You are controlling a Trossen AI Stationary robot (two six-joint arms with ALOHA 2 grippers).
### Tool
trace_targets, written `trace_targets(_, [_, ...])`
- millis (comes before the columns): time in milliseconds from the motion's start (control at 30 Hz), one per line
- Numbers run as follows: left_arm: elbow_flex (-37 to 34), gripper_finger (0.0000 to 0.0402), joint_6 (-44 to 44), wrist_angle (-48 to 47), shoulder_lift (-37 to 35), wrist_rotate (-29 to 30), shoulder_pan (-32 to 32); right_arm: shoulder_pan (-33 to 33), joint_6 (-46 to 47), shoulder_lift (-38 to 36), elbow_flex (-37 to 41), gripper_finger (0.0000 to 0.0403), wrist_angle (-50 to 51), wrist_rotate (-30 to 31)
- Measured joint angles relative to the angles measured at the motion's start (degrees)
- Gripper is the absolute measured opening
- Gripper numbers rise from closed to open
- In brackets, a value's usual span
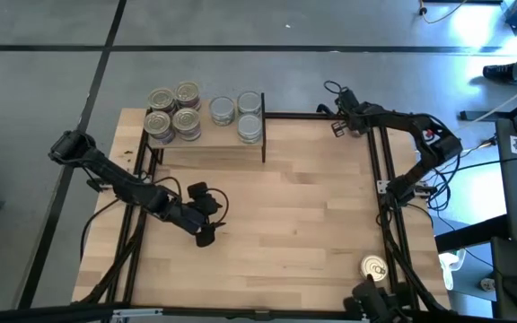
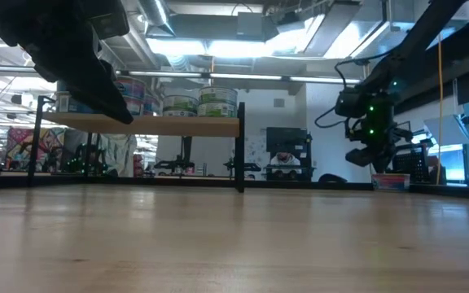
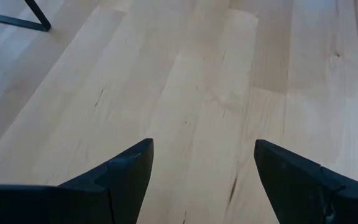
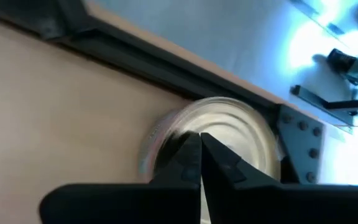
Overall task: Stack canned seafood by type on shelf
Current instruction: Put the blue tuna can on the shelf
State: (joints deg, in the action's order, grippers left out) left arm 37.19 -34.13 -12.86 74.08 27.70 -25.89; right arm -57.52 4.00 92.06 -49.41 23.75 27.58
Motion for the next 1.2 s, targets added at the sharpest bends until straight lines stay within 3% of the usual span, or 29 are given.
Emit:
trace_targets(300, [0.0, 0.0276, 0.0, 0.0, 0.0, 0.0, 0.0, 0.51, -4.55, 0.18, -0.29, 0.0004, -0.26, -5.5])
trace_targets(500, [0.0, 0.0276, 0.02, 0.02, 0.0, 0.0, 0.02, 5.68, -4.71, 0.09, -0.41, 0.0005, 0.04, -10.5])
trace_targets(833, [0.0, 0.0276, 0.02, 0.04, 0.0, 0.0, 0.04, 24.81, 1.44, 0.07, -0.3, 0.0005, 5.46, -13.35])
trace_targets(1200, [0.0, 0.0276, 0.05, 0.04, 0.0, 0.0, 0.04, 47.54, 11.97, 0.18, -0.09, 0.0007, 4.83, -14.17])
